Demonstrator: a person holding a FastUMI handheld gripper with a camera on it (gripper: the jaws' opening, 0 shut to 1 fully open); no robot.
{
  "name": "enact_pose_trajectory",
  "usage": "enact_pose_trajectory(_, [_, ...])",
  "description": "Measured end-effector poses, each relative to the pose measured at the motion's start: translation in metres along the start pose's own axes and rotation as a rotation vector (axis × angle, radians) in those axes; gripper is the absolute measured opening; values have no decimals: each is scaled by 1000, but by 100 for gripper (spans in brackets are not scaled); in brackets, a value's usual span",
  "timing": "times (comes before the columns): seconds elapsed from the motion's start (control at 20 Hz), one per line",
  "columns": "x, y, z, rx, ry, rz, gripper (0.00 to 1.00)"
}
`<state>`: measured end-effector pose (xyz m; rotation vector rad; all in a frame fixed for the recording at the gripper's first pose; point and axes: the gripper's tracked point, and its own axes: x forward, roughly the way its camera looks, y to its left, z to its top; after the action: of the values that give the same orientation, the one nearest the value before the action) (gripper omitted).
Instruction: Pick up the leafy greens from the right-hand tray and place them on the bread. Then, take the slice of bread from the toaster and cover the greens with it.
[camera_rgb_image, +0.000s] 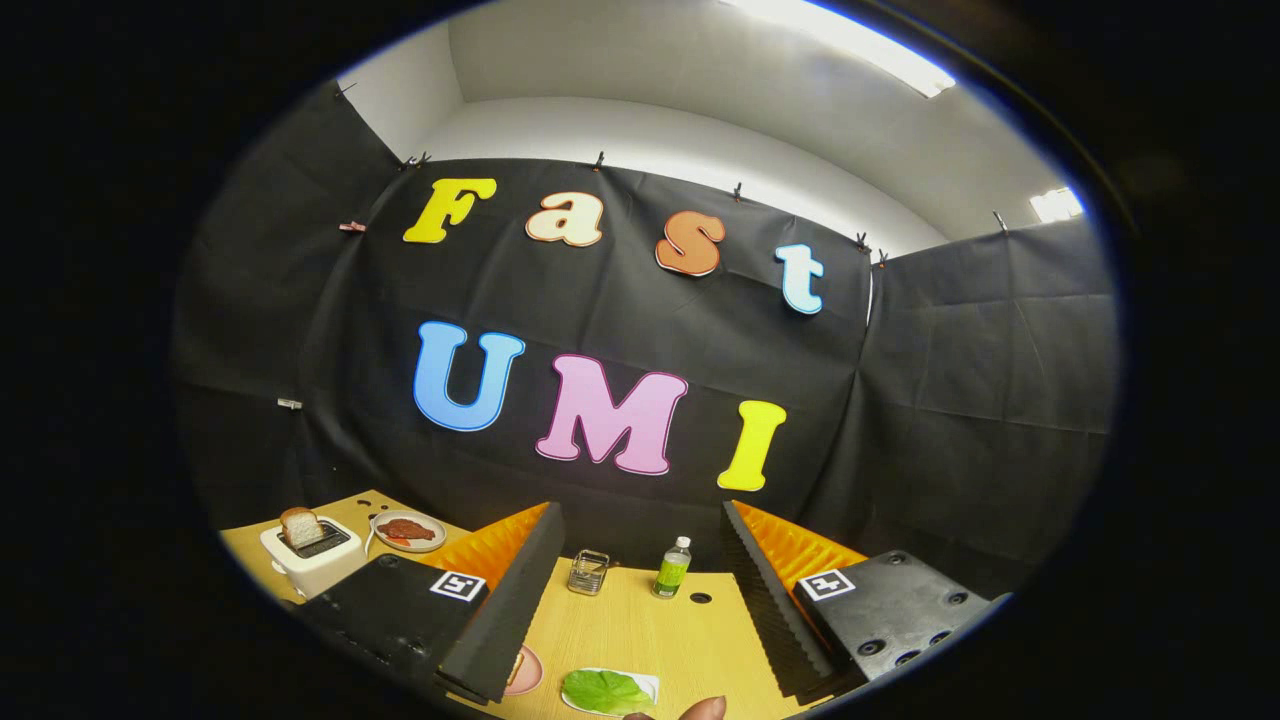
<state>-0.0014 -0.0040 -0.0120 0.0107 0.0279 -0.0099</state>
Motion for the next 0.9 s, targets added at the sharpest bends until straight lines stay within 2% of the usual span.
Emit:
enact_pose_trajectory(0.35, [3, -2, -17, -5, 28, 17, 97])
enact_pose_trajectory(0.5, [9, -5, -38, -18, 75, 72, 97])
enact_pose_trajectory(0.6, [14, -2, -66, 0, 145, 143, 97])
enact_pose_trajectory(0.9, [15, 0, -188, 4, 447, 323, 97])
